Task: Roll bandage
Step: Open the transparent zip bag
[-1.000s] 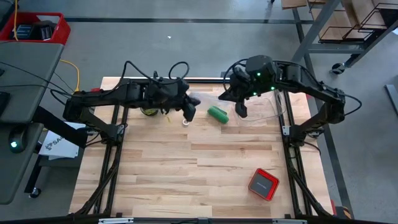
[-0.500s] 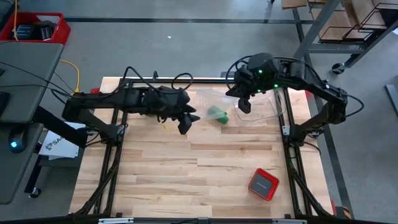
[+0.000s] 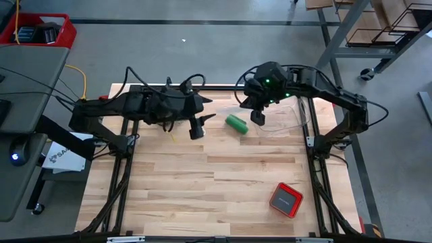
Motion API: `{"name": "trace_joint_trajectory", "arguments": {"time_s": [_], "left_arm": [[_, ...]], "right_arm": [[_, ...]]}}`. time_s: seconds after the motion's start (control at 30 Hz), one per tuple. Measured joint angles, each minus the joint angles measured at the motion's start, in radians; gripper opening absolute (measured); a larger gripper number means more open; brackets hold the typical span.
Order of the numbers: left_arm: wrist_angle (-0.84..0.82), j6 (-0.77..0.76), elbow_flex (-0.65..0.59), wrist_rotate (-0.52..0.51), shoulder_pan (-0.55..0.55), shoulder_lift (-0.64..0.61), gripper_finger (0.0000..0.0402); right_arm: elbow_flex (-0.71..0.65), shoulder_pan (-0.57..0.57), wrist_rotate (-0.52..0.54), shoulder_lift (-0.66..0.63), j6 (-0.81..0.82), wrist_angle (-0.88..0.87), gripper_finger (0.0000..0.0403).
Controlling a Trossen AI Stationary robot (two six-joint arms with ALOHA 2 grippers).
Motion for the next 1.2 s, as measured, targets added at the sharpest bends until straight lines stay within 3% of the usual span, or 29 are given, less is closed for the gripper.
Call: {"name": "trace_joint_trajectory", "arguments": {"time_s": [0.2, 0.4, 0.63, 0.77, 0.87, 0.93, 1.03, 1.2], "left_arm": [[0.001, 0.067, 0.002, 0.084, 0.029, 0.037, 0.0218], [0.008, 0.091, 0.002, 0.091, 0.025, 0.109, 0.0218], [-0.131, -0.082, 0.001, 0.091, -0.006, 0.113, 0.0218], [-0.244, -0.192, -0.093, 0.148, -0.009, 0.093, 0.0218], [-0.202, -0.211, -0.244, 0.166, -0.016, 0.067, 0.0218], [-0.144, -0.170, -0.341, 0.165, -0.019, 0.062, 0.0218], [-0.043, 0.011, -0.439, 0.158, -0.001, 0.080, 0.0218], [0.062, 0.289, -0.496, 0.144, 0.105, 0.177, 0.0218]], "right_arm": [[0.000, 0.007, -0.004, -0.001, 0.011, 0.070, 0.0000], [0.000, 0.007, -0.022, -0.001, 0.051, 0.097, 0.0000], [0.000, 0.007, -0.023, -0.002, 0.053, 0.010, 0.0000], [0.000, 0.007, -0.024, -0.002, 0.048, -0.019, 0.0000], [0.000, 0.004, -0.025, -0.003, 0.051, -0.021, 0.0000], [0.000, 0.000, -0.026, -0.003, 0.053, -0.021, 0.0000], [0.000, 0.000, -0.026, -0.003, 0.063, -0.023, 0.0000], [0.000, 0.001, -0.055, -0.013, 0.142, -0.023, 0.0002]]}}
